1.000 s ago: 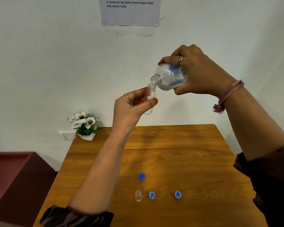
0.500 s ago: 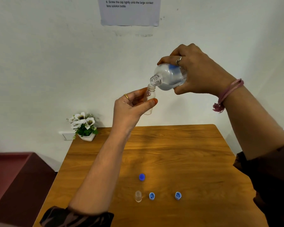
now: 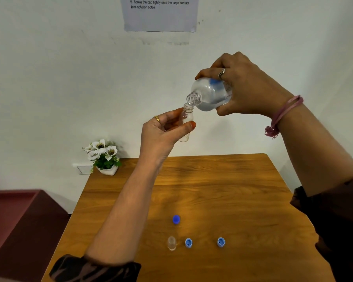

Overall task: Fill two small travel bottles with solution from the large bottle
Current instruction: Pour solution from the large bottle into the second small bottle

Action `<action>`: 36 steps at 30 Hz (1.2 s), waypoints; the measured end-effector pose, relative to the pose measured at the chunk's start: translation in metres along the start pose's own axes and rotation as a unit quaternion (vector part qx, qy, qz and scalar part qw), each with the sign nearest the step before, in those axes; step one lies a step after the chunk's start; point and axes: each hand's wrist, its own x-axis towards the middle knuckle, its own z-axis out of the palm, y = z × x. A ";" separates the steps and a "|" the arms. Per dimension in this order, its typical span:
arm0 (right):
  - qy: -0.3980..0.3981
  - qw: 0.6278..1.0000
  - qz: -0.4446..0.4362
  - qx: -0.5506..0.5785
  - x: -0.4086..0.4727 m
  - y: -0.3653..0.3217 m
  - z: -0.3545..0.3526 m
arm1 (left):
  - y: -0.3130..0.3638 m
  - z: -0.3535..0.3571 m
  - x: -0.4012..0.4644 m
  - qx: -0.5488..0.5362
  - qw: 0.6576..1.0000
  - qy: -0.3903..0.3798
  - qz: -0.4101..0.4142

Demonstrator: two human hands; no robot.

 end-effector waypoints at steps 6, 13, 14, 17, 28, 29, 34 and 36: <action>-0.004 1.000 -0.001 -0.003 0.000 0.001 -0.001 | 0.000 0.001 0.000 0.002 1.000 0.001 -0.003; -0.005 1.000 -0.003 -0.004 -0.001 -0.001 -0.003 | 0.001 0.001 -0.001 -0.009 1.000 0.001 -0.006; -0.006 1.000 -0.003 -0.005 -0.001 -0.002 -0.003 | 0.001 0.001 -0.002 -0.010 1.000 0.001 -0.007; -0.005 1.000 -0.003 -0.005 -0.001 -0.001 -0.003 | 0.002 0.001 -0.002 -0.014 1.000 0.000 -0.008; -0.007 1.000 -0.005 -0.006 -0.001 -0.004 -0.003 | 0.002 0.002 -0.005 -0.016 1.000 0.000 -0.009; -0.007 1.000 -0.005 -0.005 -0.001 -0.004 -0.003 | 0.002 0.002 -0.006 -0.017 1.000 0.000 -0.009; -0.010 1.000 -0.002 0.000 -0.001 -0.004 -0.002 | 0.002 0.001 -0.006 -0.022 1.000 0.001 -0.009; -0.010 1.000 -0.001 0.000 -0.001 -0.004 -0.002 | 0.002 0.000 -0.006 -0.020 1.000 0.001 -0.009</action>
